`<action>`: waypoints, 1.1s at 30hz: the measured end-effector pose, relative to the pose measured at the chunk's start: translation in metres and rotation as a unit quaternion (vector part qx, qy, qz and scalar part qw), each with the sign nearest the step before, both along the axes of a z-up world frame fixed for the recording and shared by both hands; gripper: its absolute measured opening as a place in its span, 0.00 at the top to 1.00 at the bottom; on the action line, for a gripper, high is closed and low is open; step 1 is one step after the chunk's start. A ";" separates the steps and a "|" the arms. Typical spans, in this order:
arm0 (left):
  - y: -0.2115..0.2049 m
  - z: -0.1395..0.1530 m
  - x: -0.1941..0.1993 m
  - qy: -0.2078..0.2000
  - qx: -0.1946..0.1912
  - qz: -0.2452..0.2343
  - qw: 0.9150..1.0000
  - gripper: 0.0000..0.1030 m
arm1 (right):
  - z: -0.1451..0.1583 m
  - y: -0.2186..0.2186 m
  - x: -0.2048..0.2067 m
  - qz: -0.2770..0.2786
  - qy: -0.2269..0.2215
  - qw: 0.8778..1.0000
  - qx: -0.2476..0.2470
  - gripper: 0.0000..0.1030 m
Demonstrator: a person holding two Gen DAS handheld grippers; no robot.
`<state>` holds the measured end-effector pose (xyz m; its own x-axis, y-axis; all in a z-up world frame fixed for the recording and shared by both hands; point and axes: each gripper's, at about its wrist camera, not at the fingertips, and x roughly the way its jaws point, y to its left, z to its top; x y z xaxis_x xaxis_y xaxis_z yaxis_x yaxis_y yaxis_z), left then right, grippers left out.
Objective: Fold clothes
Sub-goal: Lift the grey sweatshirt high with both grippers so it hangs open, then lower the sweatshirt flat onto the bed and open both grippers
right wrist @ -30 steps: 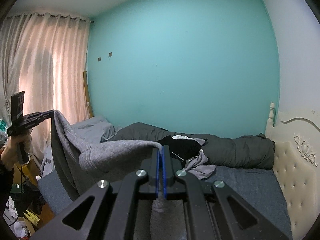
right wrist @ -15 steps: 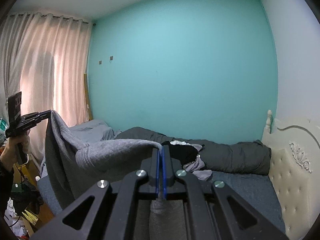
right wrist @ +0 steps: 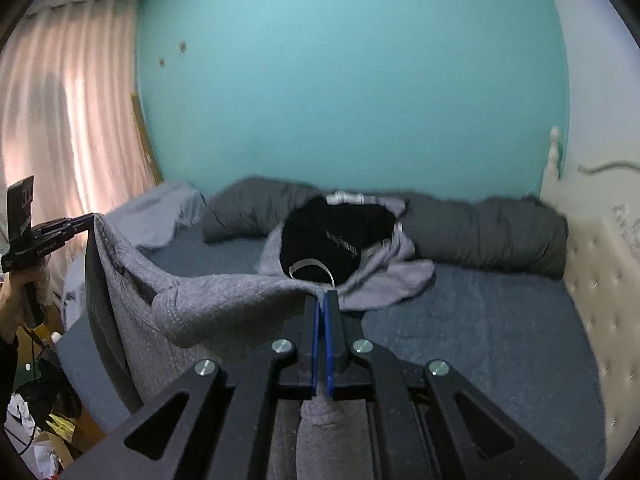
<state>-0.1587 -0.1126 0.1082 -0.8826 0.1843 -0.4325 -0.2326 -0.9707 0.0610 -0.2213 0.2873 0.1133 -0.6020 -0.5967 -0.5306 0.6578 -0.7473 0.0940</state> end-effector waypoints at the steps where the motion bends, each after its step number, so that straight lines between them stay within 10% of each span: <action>1: 0.001 -0.016 -0.020 -0.012 -0.001 0.003 1.000 0.95 | -0.017 -0.008 -0.019 -0.003 -0.010 1.000 0.009 0.98; 18: -0.004 -0.259 -0.298 -0.158 -0.001 0.046 0.986 0.95 | -0.274 -0.095 -0.251 -0.049 -0.140 0.984 0.097 0.98; 33: 0.015 -0.427 -0.391 -0.261 -0.037 0.052 0.963 0.94 | -0.429 -0.132 -0.334 -0.083 -0.217 0.960 0.157 0.96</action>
